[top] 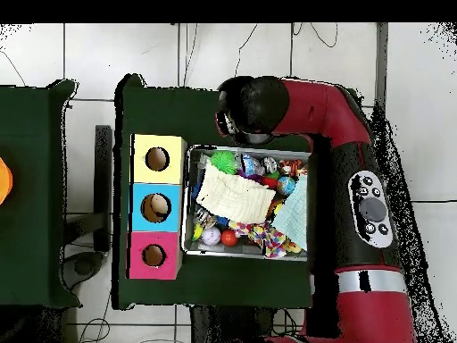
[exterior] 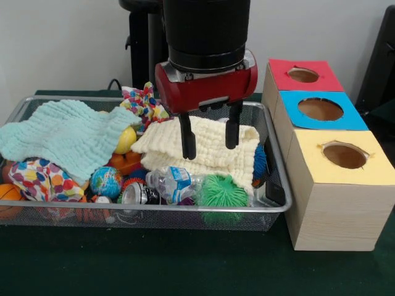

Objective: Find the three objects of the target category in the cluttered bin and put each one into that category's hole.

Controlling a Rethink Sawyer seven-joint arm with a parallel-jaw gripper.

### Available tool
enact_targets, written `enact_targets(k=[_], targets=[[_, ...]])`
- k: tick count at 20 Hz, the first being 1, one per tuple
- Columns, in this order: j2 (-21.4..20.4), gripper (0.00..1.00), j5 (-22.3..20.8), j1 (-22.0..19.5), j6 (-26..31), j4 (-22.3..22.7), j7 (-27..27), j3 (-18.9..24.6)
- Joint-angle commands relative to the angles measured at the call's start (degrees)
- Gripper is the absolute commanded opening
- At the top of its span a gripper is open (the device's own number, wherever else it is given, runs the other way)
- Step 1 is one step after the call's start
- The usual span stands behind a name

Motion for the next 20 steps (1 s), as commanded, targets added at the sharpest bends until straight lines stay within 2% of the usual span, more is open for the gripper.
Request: enact_targets(k=[1,9,14,20], targets=[[1.48,1.0,-4.43,-3.14,6.63,0.87,-26.23,7.99],[2.71,1.0,-5.13,-4.25,9.66,-0.31,-31.54,8.95],[2.2,1.0,-5.72,-6.81,6.18,4.72,-35.17,9.54],[2.57,1.0,-7.3,-8.78,6.76,6.03,-38.75,10.38]])
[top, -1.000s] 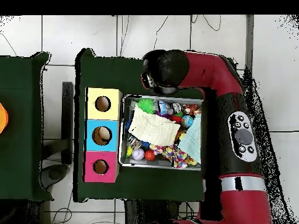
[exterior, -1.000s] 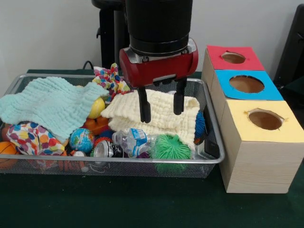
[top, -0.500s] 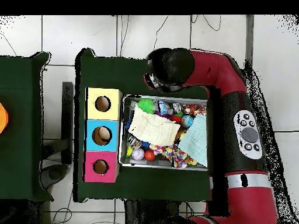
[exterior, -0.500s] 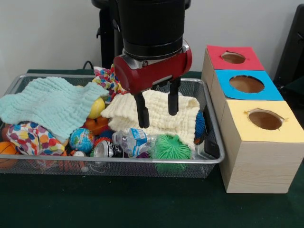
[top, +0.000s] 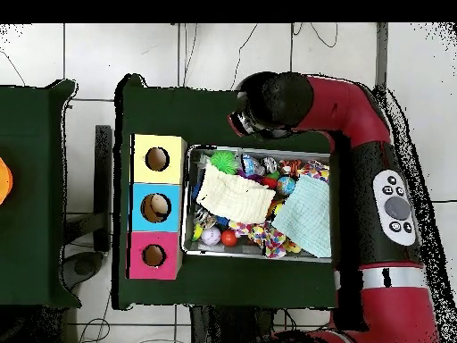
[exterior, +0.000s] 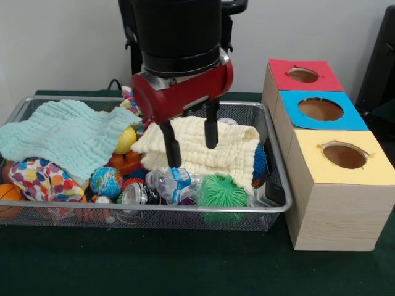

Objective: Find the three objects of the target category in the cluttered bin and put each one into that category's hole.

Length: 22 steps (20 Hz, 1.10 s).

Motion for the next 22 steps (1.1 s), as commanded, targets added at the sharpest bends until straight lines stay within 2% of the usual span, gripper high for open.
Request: enact_targets(k=[1,14,22], targets=[[1.63,1.0,-5.1,-3.4,5.21,6.59,-21.83,3.94],[6.05,1.0,-8.2,-4.84,3.39,4.14,-25.16,4.92],[7.03,1.0,-8.58,-5.42,-1.02,6.98,-22.96,5.18]])
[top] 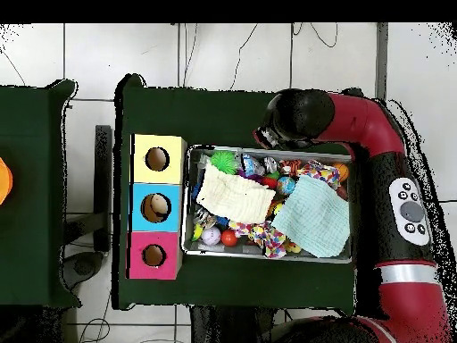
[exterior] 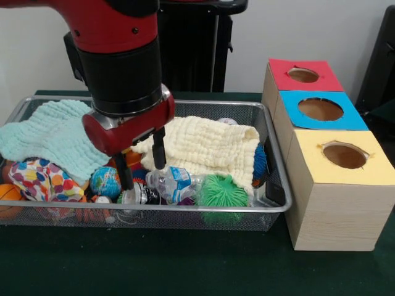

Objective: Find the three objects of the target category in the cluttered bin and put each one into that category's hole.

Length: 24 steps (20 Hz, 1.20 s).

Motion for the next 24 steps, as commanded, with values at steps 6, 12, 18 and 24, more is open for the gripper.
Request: enact_targets(k=[6,12,18,24], targets=[[0.6,1.0,-2.87,-1.54,-2.89,11.18,-11.17,3.67],[-1.45,1.0,-2.61,-1.77,-3.02,14.06,-8.88,3.96],[-3.24,1.0,-2.25,-2.3,-3.53,16.85,-7.11,4.46],[-1.92,1.0,-3.05,-2.61,-4.3,15.92,-7.53,4.72]])
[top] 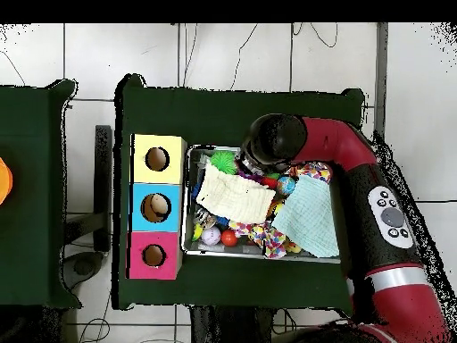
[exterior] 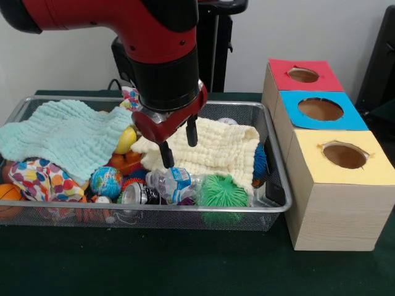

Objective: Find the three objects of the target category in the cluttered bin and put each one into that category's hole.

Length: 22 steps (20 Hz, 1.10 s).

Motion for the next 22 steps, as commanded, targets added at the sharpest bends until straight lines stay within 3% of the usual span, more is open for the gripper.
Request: enact_targets(k=[1,18,22], targets=[[0.42,1.0,-2.58,-1.89,-4.23,4.26,-7.74,3.13],[2.47,1.0,-3.91,-2.48,-4.37,1.52,-9.36,3.49],[1.97,1.0,-4.14,-2.8,-6.28,3.57,-8.12,3.45]])
